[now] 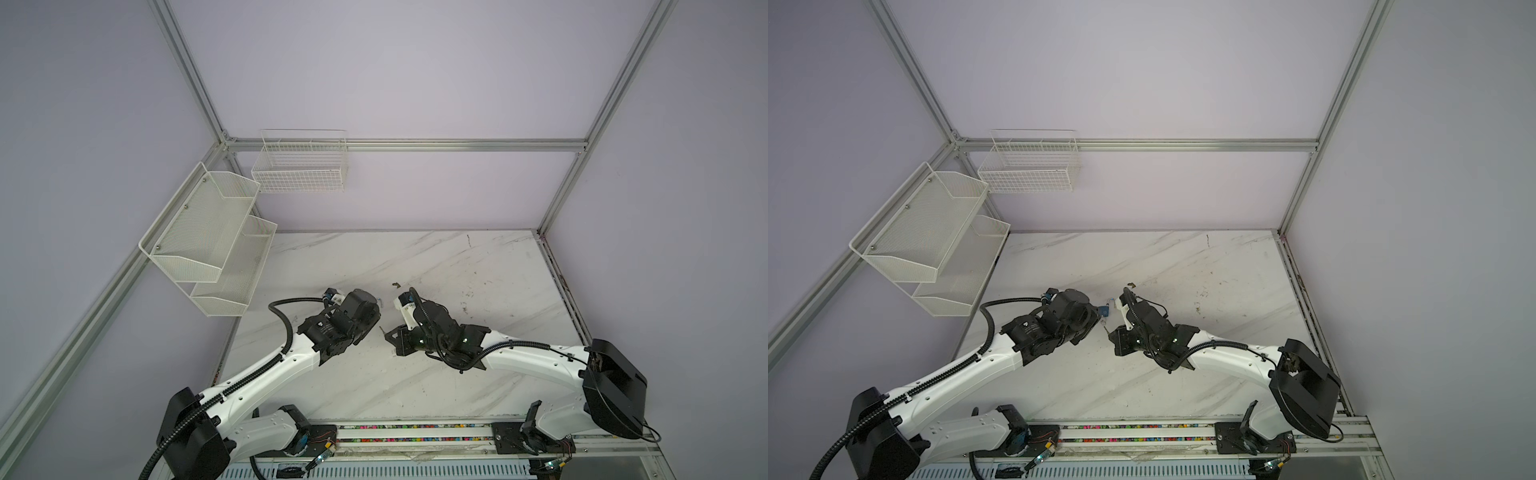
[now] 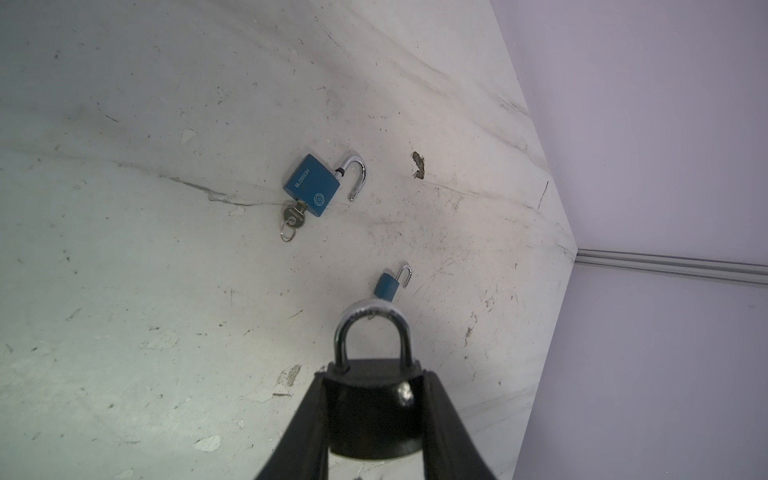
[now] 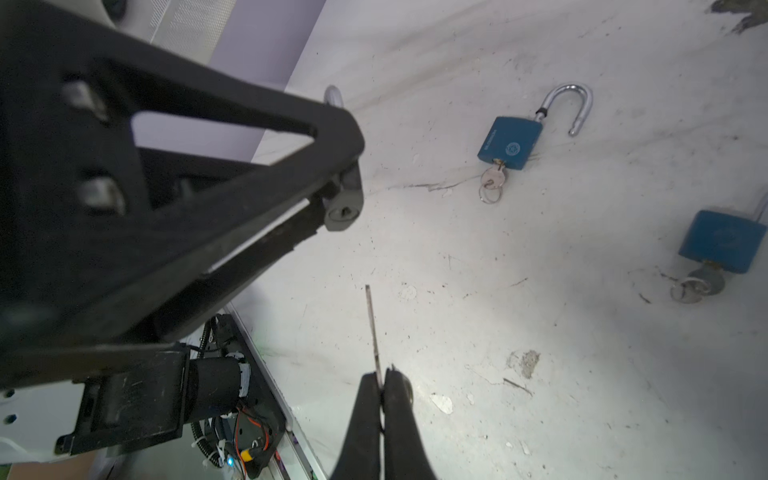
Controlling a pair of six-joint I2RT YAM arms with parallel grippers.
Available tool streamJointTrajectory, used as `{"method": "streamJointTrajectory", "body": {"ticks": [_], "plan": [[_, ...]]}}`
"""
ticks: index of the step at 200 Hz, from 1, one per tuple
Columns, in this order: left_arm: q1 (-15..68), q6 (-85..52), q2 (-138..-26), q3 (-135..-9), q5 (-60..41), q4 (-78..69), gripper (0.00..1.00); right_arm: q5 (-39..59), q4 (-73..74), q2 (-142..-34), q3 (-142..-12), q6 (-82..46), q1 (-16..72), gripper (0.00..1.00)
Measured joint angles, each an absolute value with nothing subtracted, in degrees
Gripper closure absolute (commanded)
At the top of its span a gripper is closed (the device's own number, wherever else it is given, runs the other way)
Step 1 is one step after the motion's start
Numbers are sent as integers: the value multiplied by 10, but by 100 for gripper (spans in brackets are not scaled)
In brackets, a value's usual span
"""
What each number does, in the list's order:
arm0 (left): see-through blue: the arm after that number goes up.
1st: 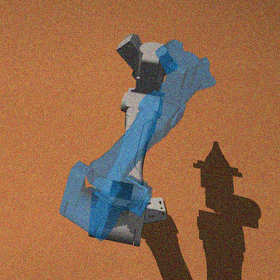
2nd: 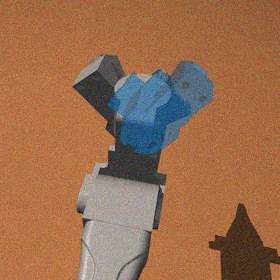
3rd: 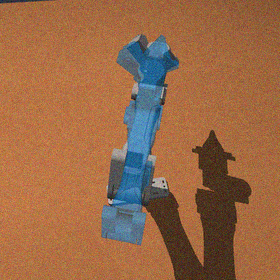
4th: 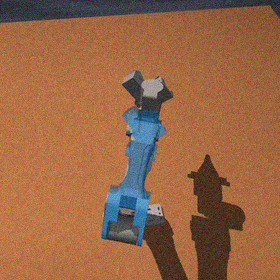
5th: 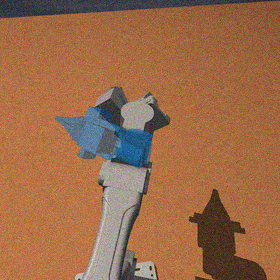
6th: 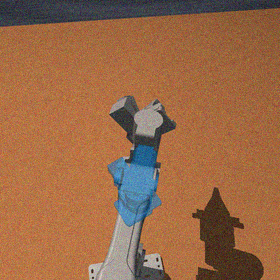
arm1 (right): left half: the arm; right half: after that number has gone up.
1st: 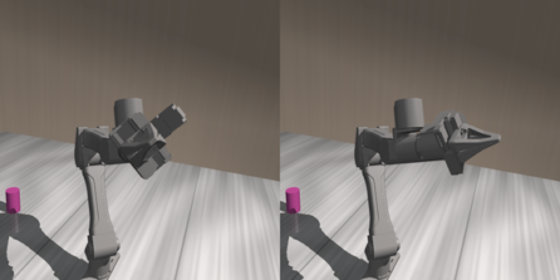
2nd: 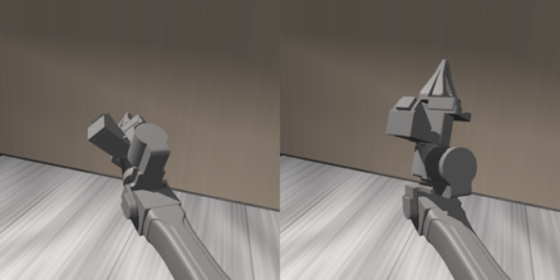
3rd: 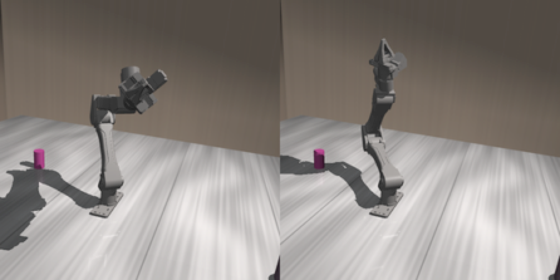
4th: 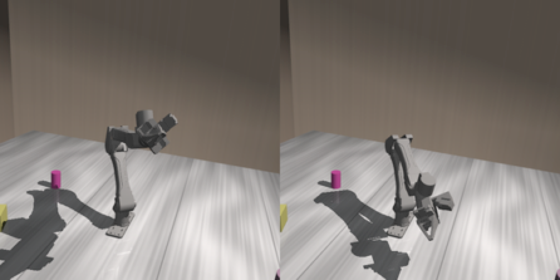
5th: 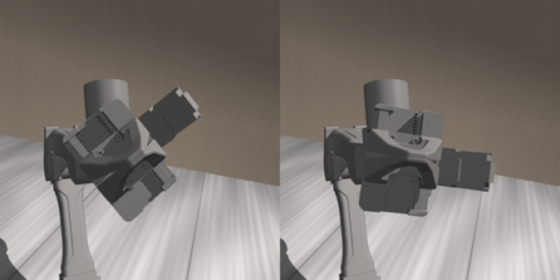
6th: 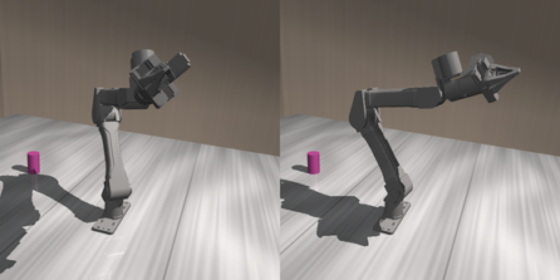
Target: Unlock with the key
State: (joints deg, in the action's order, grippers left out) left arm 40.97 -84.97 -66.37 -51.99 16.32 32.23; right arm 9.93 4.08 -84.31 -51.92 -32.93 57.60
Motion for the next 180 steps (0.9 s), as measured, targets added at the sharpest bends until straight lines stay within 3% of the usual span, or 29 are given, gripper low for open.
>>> {"method": "streamJointTrajectory", "body": {"ticks": [180], "plan": [[410,-839,-660,-520,170,320,100,85,70,-862,-541,-331,577,100]]}}
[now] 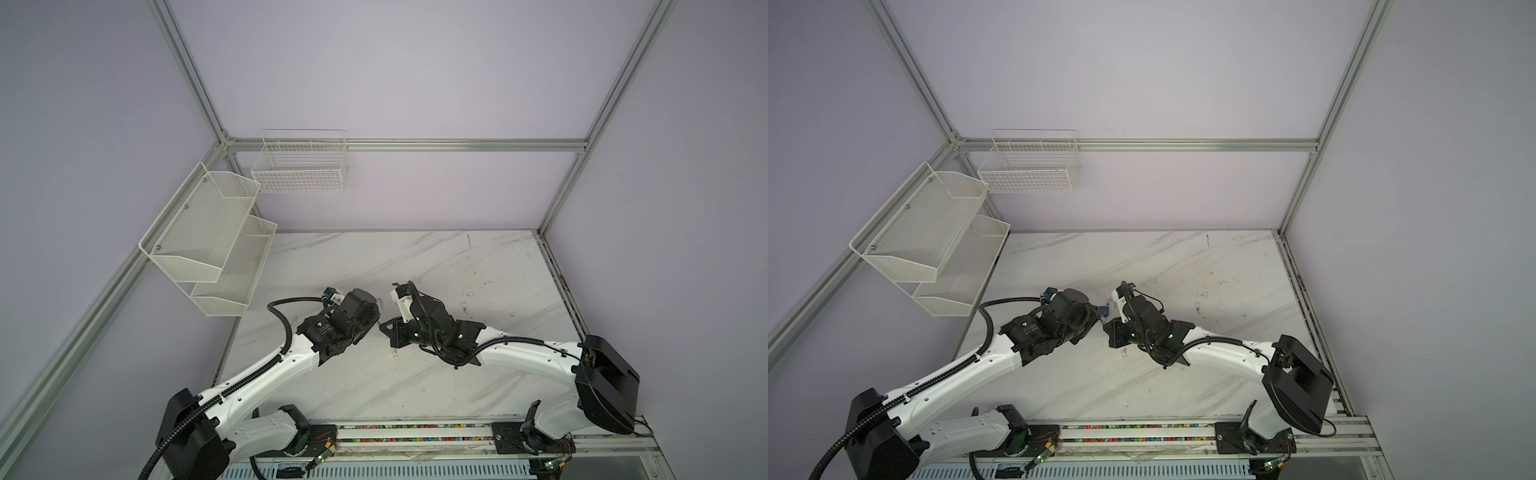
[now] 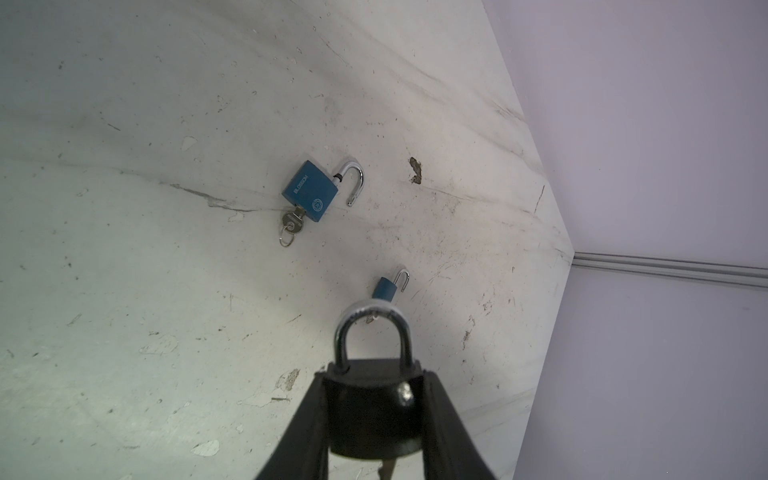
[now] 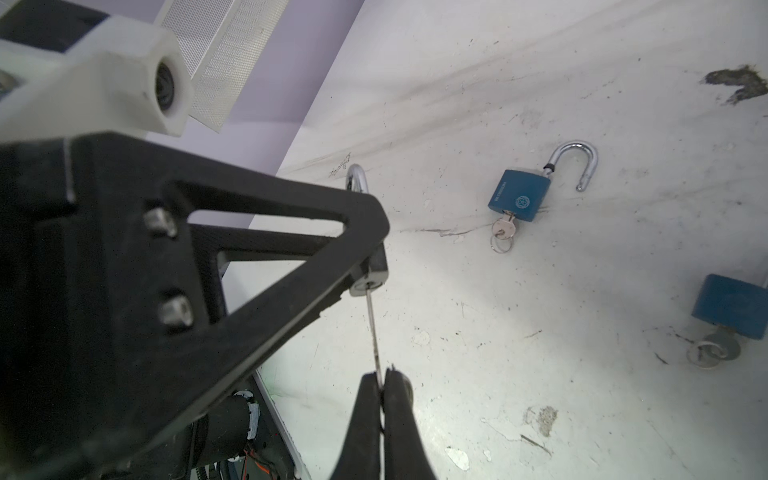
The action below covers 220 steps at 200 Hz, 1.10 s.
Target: Unlock with the key
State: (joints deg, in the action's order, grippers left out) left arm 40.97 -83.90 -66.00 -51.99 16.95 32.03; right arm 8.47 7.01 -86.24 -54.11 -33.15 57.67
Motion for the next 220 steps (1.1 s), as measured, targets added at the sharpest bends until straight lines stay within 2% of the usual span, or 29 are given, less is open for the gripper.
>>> {"method": "streamJointTrajectory", "body": {"ticks": [134,220], "plan": [[408,-808,-661,-524,171,302,100,49,25,-874,-584,-312,579,100],[405,-764,-672,-554,168,326,100,73,-11,-870,-614,-297,574,100]]}}
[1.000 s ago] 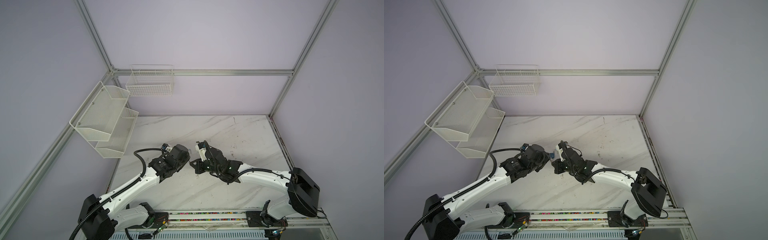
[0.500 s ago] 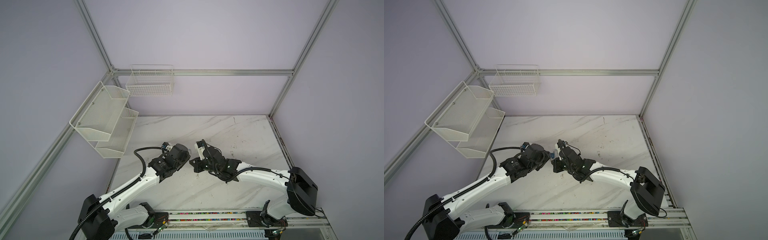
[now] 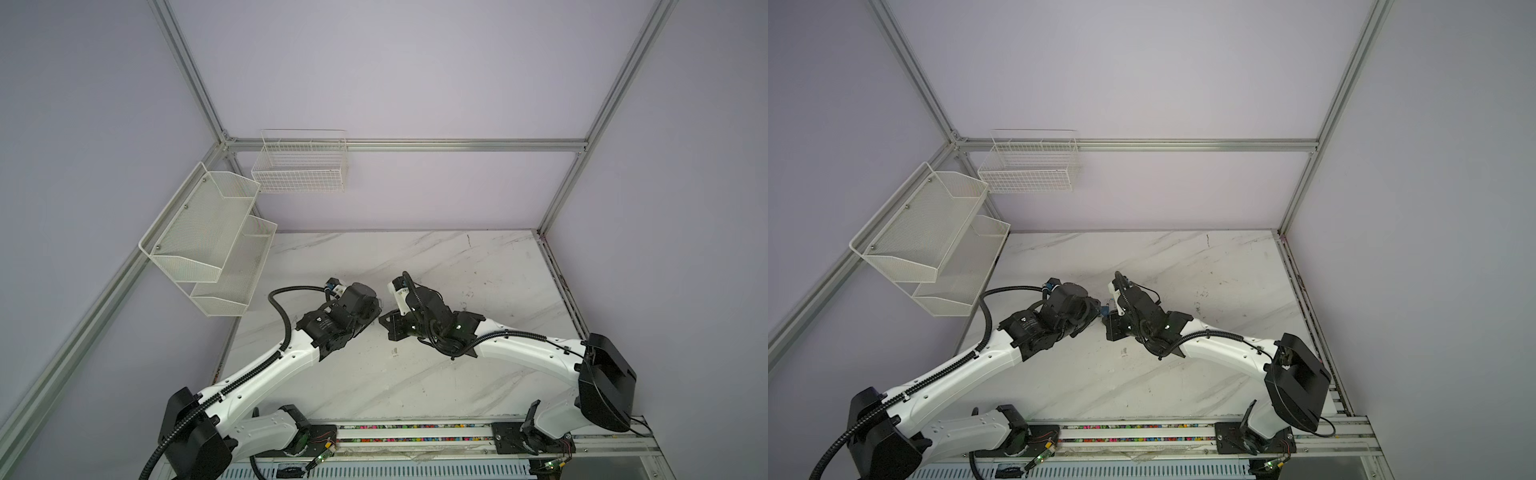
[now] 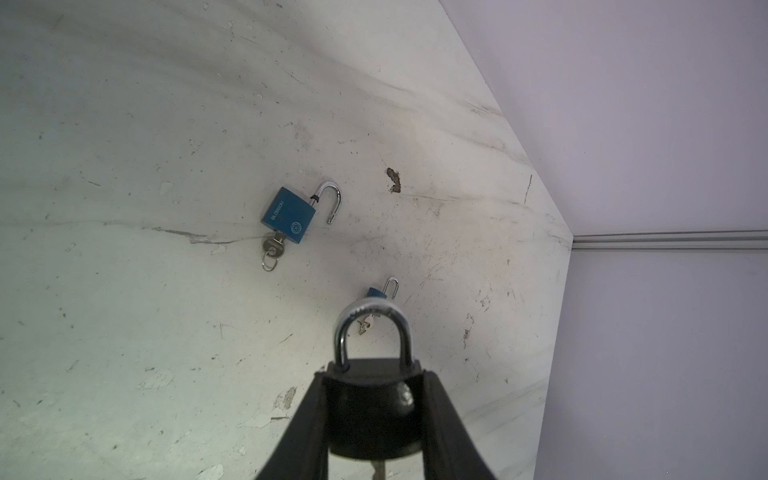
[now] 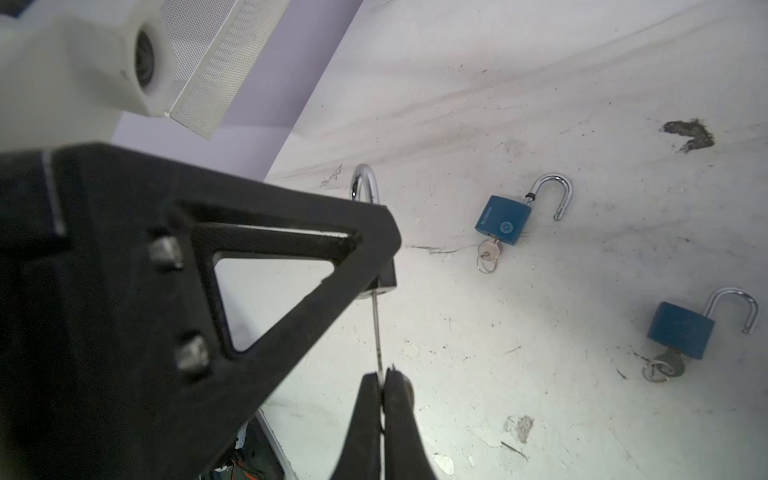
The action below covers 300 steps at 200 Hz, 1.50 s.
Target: Unlock with the key
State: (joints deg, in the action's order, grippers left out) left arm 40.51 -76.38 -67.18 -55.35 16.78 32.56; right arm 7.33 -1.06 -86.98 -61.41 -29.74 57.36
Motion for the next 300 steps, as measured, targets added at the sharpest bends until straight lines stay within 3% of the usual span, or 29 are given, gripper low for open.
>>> {"method": "streamJointTrajectory", "body": {"ticks": [171,244,300], "plan": [[401,-810,-630,-565,106,287,100,30,71,-811,-575,-268,574,100],[397,-810,-616,-565,116,297,100,93,133,-835,-575,-342,555,100],[397,-820,-557,-525,135,248,100,160,178,-834,-577,-478,540,100]]}}
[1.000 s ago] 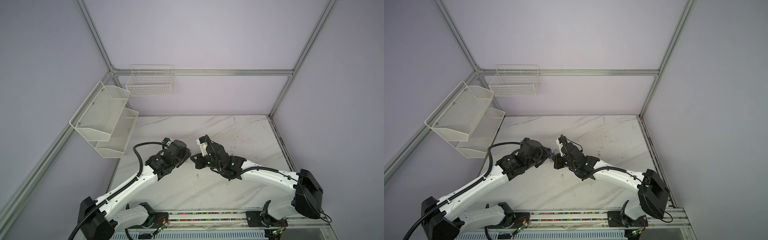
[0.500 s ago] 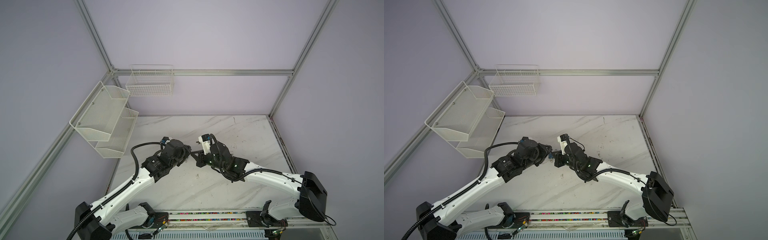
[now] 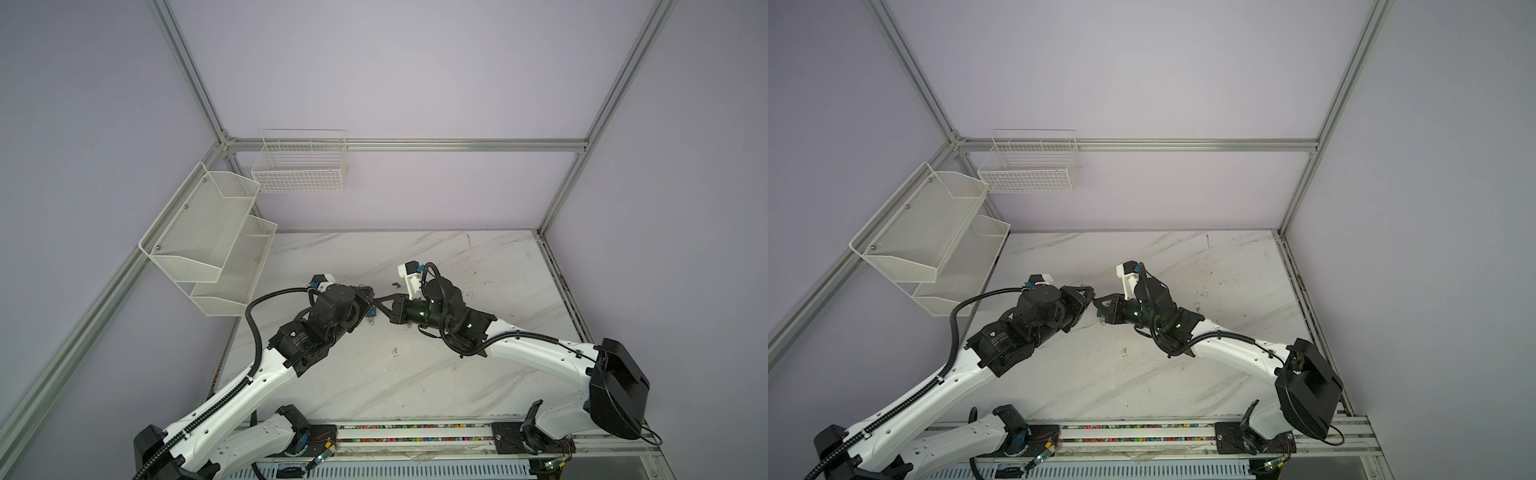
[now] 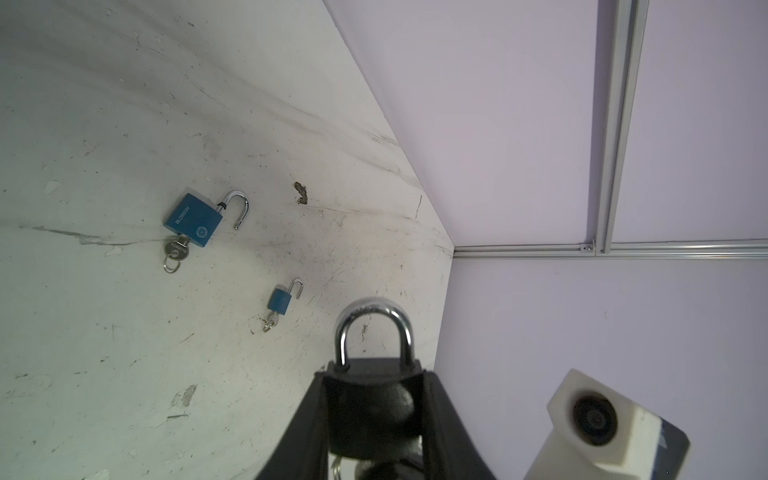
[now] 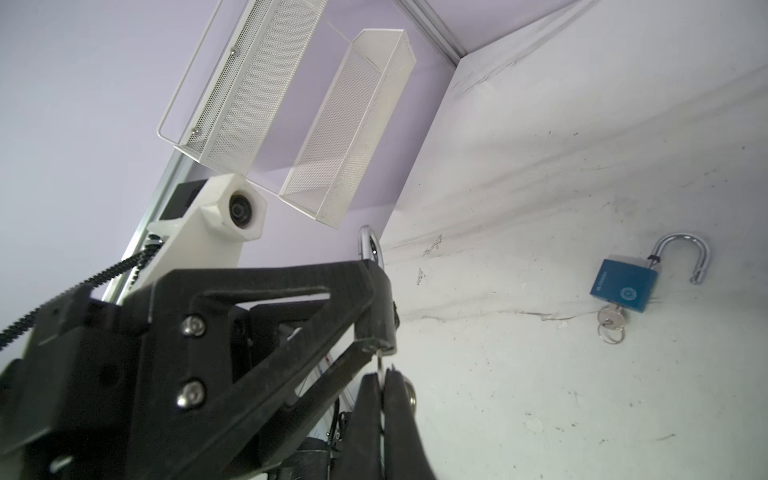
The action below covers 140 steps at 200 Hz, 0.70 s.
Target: Unlock with the key
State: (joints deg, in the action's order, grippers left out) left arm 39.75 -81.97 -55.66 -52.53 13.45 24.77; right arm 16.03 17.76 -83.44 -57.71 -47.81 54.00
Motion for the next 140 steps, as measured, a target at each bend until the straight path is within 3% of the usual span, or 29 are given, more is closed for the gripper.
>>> {"method": "streamJointTrajectory", "body": {"ticks": [76,140], "plan": [[398,-845,-548,-488,117,168,100,144,209,-807,-537,-626,537,100],[400,-864,-541,-477,110,153,100,136,234,-792,-513,-648,538,100]]}}
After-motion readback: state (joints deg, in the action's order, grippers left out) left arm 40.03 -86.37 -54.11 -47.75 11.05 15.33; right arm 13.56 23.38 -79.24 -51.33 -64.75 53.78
